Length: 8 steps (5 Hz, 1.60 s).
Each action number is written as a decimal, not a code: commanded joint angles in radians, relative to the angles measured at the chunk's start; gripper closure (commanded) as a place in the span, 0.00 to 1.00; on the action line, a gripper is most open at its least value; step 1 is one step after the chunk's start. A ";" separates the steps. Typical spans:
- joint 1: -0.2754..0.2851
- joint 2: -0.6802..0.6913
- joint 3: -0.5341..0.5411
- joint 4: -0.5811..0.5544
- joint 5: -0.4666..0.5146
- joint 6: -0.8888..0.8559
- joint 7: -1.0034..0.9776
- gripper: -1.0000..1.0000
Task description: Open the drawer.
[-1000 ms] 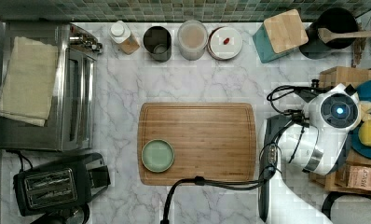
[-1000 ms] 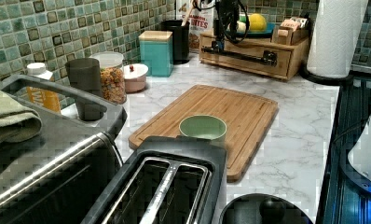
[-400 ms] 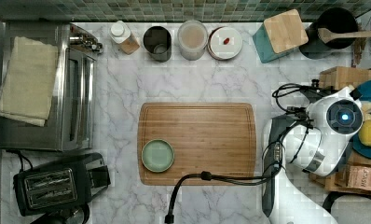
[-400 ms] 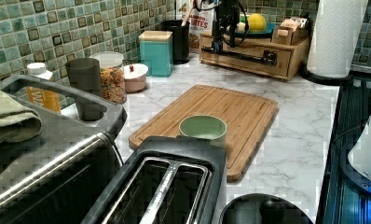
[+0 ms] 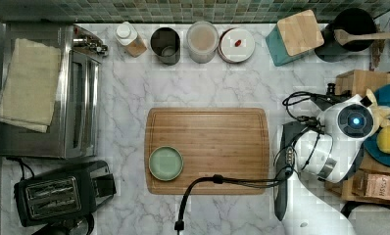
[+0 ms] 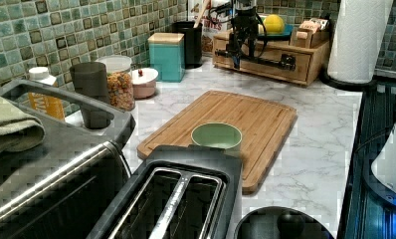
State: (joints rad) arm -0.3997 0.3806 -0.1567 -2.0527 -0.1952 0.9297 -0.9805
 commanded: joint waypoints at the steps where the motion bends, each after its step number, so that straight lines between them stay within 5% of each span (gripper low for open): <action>1: 0.014 0.021 -0.074 -0.070 -0.069 0.112 0.067 0.00; 4: 0.049 0.045 0.021 -0.068 0.004 0.092 0.114 0.00; 5: 0.068 0.016 0.056 -0.092 0.105 0.092 0.035 0.00; 8: 0.184 -0.067 0.179 -0.141 0.092 -0.029 0.129 0.00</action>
State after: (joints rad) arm -0.3582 0.3525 -0.0928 -2.1523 -0.1323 0.9146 -0.9038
